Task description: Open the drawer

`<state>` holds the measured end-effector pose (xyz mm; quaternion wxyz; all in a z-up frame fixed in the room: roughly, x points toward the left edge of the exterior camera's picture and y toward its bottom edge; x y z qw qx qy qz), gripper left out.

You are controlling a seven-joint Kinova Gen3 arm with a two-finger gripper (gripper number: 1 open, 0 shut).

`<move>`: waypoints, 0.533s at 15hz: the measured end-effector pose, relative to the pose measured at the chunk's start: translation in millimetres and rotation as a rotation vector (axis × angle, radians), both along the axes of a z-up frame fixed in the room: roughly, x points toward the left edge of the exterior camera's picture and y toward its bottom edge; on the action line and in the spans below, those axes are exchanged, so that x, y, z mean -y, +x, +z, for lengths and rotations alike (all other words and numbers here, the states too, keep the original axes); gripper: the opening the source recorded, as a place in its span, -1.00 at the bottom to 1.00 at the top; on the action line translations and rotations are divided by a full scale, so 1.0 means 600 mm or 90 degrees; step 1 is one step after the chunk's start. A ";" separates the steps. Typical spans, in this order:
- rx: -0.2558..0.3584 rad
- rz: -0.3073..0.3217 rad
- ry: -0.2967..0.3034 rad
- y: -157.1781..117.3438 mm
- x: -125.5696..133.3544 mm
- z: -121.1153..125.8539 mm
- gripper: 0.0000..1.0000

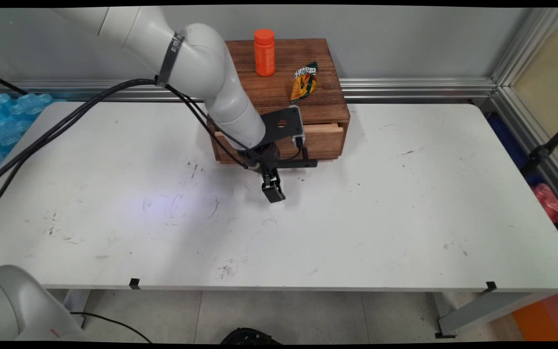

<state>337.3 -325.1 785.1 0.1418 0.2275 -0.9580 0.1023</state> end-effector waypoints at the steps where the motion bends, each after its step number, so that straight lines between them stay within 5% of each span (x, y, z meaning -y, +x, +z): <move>1: 0.000 -0.002 0.001 -0.002 -0.005 0.000 1.00; 8: -0.005 -0.014 0.014 -0.019 -0.046 0.004 1.00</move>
